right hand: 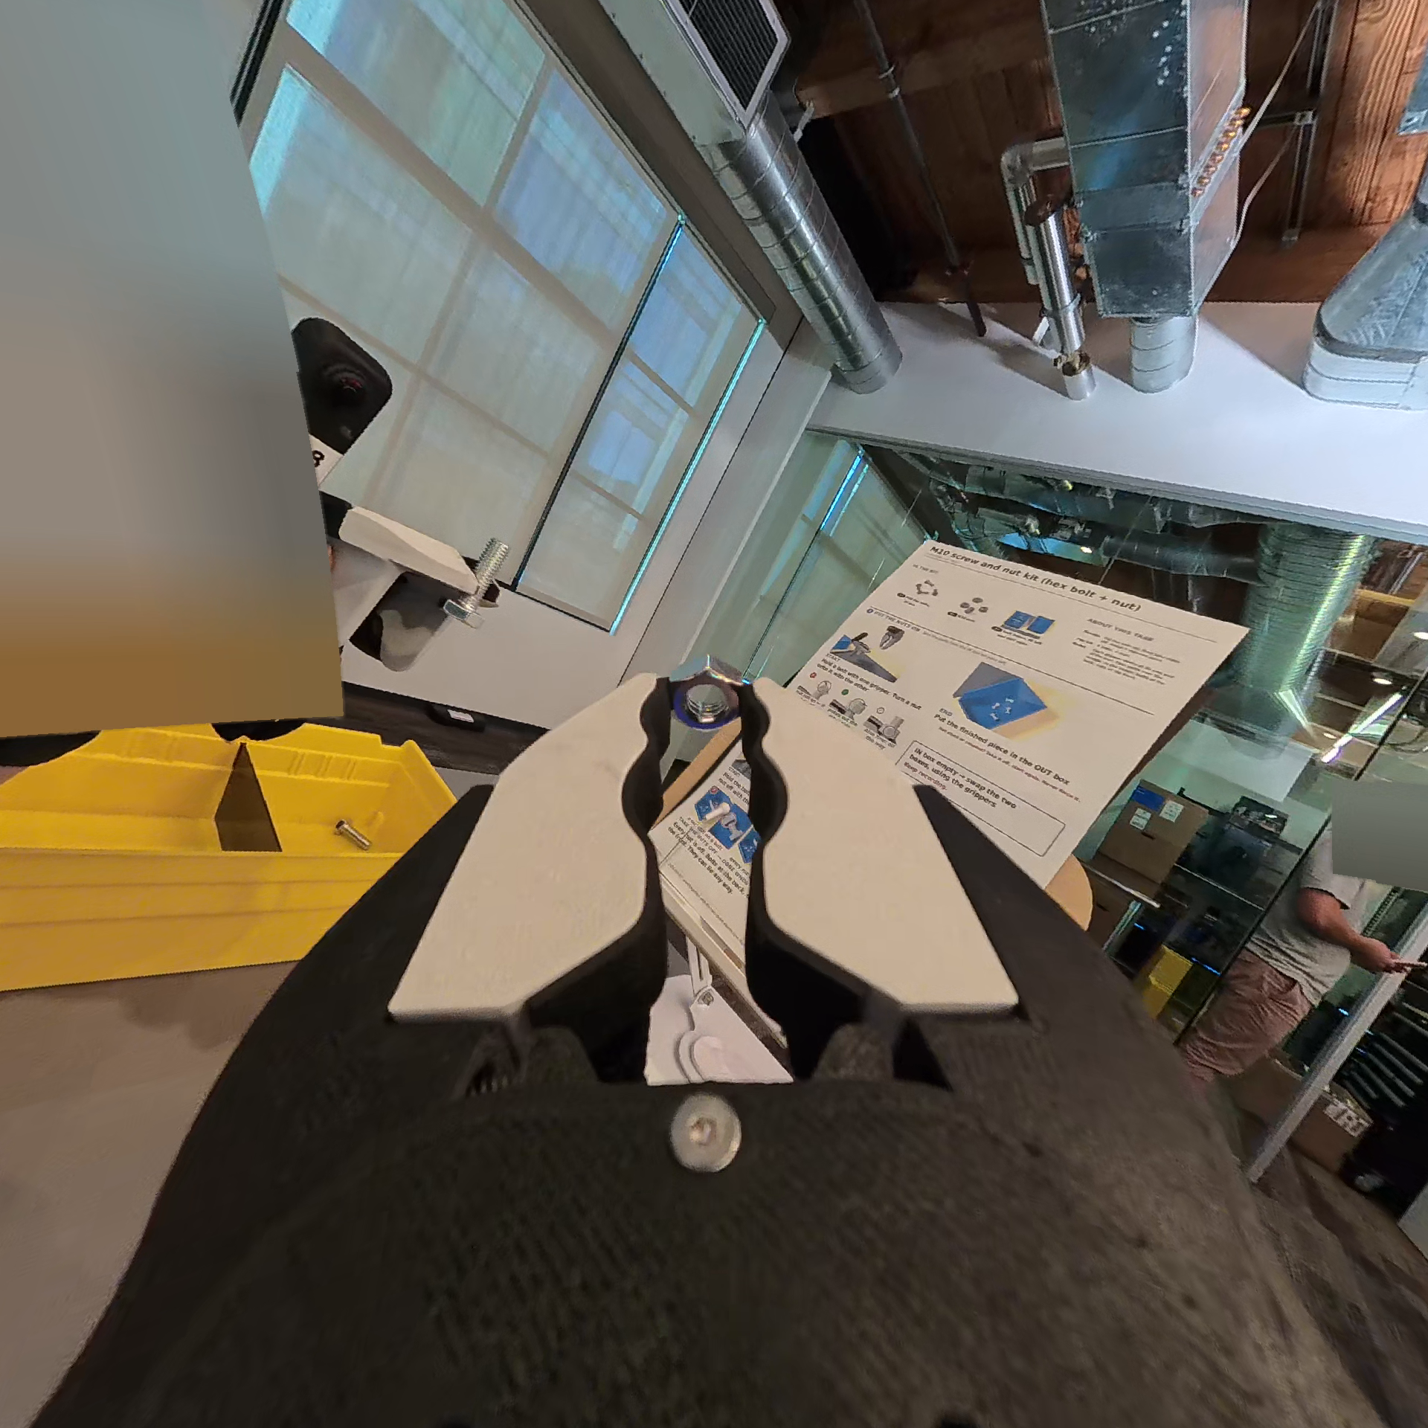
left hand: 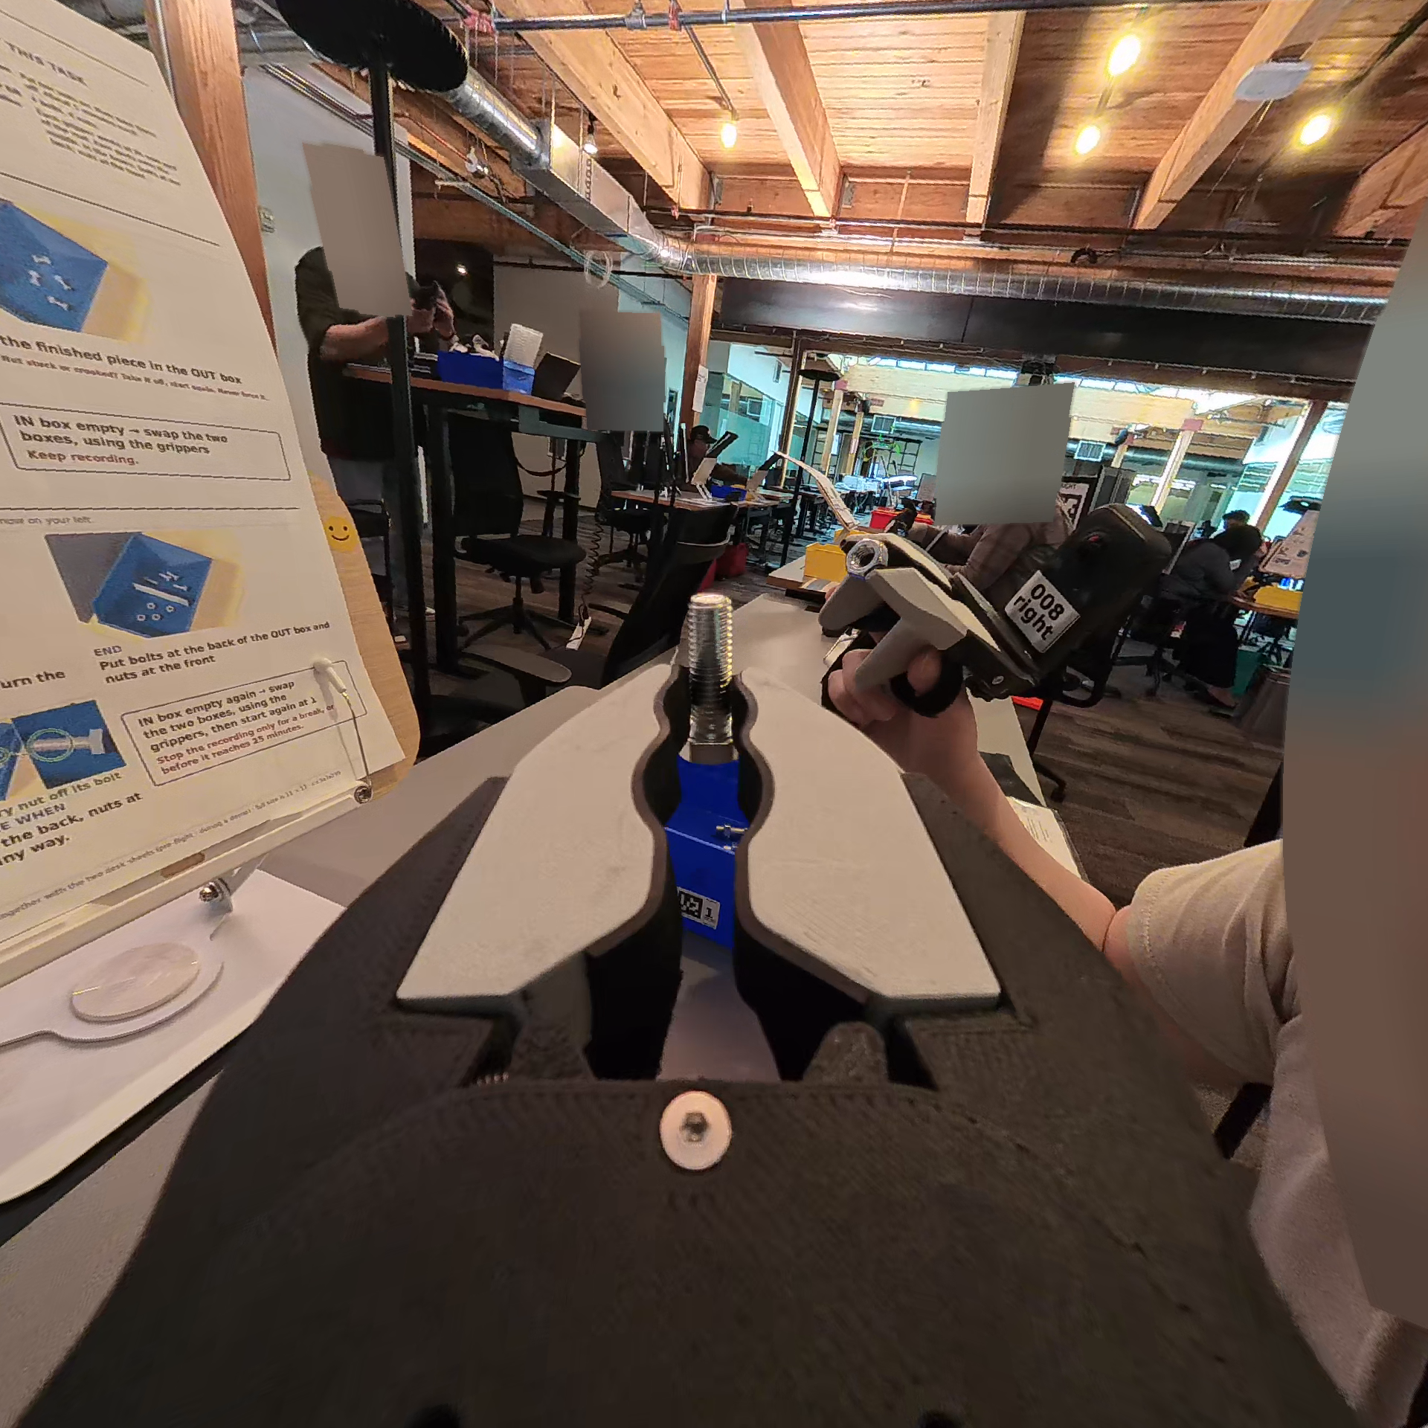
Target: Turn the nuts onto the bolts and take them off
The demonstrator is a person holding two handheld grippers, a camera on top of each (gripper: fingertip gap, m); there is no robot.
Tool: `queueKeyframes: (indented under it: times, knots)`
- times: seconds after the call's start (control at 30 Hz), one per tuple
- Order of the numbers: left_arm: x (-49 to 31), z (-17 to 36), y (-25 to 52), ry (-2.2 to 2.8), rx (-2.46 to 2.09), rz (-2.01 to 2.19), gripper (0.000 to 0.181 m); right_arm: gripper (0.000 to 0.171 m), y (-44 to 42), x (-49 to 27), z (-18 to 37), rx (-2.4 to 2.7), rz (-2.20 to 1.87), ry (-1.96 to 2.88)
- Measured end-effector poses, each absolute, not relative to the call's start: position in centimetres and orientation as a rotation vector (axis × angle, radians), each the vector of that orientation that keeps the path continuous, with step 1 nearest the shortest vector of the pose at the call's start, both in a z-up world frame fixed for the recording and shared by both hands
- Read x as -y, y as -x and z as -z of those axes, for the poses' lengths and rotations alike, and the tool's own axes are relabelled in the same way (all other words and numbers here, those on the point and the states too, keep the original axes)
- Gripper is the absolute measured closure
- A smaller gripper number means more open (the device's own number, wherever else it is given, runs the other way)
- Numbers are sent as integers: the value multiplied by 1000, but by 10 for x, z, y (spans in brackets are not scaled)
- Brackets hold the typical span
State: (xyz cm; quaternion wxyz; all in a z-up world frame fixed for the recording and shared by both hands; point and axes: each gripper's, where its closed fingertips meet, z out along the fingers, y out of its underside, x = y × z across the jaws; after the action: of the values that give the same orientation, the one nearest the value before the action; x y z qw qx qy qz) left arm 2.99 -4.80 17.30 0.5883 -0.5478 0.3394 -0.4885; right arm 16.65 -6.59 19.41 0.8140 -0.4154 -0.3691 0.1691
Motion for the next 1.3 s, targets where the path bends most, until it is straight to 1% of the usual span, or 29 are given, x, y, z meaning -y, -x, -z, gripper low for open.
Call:
queueKeyframes:
  times: [0.3,0.47,0.6,0.87,1.03,1.3]
  knots:
    - [47,-148,-60,1318,-902,1087,172,153,-160,64,-185,872,-350,958]
    - [51,-132,-90,1271,-923,1253,172,153,-154,59,-165,990,-342,1126]
    - [36,-93,-114,1343,-969,1181,172,153,-156,61,-136,1152,-304,1294]
    - [32,-9,-155,1407,-1235,942,172,153,-157,60,-64,1553,-60,1391]
    - [39,10,-161,1328,-1333,906,172,153,-164,57,-20,1720,10,1546]
    - [56,24,-167,1211,-1412,939,172,153,-162,61,4,1830,-19,1600]
